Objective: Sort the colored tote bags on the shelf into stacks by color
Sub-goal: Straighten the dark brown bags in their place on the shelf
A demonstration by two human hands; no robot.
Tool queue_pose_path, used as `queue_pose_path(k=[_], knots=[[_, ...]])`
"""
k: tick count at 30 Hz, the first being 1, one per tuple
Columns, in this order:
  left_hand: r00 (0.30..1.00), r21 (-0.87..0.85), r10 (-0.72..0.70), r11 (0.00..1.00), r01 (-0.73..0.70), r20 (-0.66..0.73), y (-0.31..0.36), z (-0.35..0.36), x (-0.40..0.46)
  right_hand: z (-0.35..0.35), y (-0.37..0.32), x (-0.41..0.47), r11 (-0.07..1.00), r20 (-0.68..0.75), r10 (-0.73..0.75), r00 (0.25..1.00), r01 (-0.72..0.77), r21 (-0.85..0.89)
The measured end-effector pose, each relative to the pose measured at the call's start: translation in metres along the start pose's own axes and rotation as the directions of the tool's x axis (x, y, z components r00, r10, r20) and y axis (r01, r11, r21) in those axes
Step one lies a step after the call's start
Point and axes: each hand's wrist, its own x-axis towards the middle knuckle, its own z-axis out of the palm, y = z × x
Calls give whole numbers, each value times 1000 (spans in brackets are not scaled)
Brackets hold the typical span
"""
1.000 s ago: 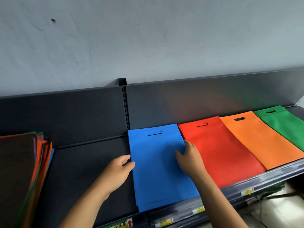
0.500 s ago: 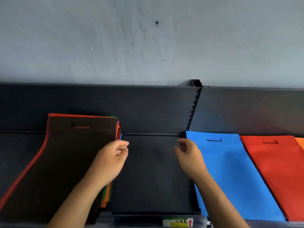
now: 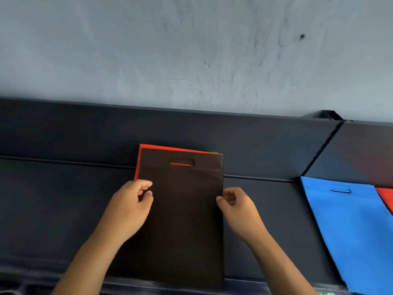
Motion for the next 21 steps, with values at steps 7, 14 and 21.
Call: queue_pose_path(k=[7,14,21], knots=[[987,131,31,990,-52,157,-32,-12,10,27,-13,-15,978,-50,203,978,-205,-46],[943,184,164,957,-223,290,-35,-8,6,31,-14,-22,966,-101,255,962,-249,68],[961,156,133,972,-174,241,-39,-10,9,20,-13,-27,952,-143,274,951,-247,180]])
